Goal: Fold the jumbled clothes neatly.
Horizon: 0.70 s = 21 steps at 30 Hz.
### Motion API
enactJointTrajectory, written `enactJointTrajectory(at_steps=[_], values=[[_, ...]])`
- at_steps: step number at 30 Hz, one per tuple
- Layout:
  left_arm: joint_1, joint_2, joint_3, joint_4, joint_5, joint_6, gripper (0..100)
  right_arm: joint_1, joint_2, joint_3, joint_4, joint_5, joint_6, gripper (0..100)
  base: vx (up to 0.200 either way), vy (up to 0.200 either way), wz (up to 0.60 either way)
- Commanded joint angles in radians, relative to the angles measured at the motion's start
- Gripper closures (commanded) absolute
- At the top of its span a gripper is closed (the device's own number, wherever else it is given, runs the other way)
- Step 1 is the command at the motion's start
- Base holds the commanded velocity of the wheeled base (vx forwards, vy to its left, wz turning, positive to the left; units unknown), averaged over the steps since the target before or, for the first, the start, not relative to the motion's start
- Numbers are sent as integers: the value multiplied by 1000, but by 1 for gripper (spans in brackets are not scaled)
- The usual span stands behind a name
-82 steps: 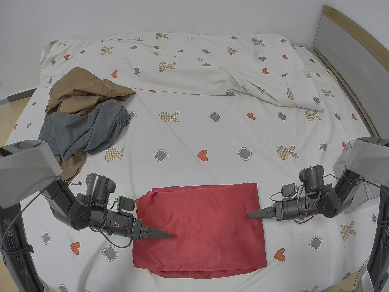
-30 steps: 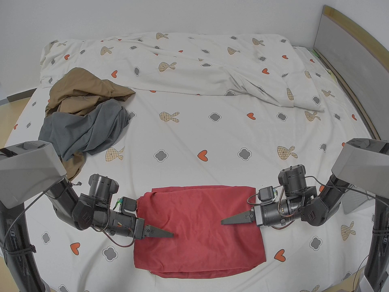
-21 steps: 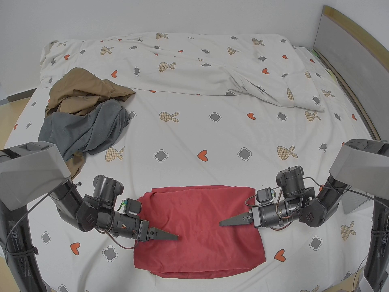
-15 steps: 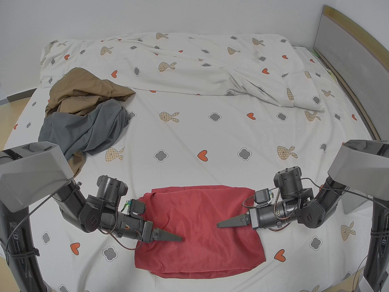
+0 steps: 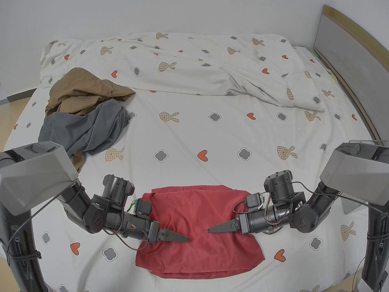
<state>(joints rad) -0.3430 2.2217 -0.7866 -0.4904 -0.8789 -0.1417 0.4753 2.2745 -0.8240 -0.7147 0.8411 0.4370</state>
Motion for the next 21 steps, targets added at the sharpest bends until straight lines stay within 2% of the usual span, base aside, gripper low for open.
enactJointTrajectory(at_steps=[1, 6, 21], values=[[-8, -14, 7, 0, -23, -22, 0, 22, 3, 0, 0, 0, 0, 0, 0, 0, 0], [-8, -24, 7, 0, -77, -78, 0, 32, 3, -3, -2, 1, 2, 0, 0, 0, 0], [-24, -2, -11, 0, -75, -91, 0, 46, 2, -1, -2, 3, 0, 0, 0, 0, 0]])
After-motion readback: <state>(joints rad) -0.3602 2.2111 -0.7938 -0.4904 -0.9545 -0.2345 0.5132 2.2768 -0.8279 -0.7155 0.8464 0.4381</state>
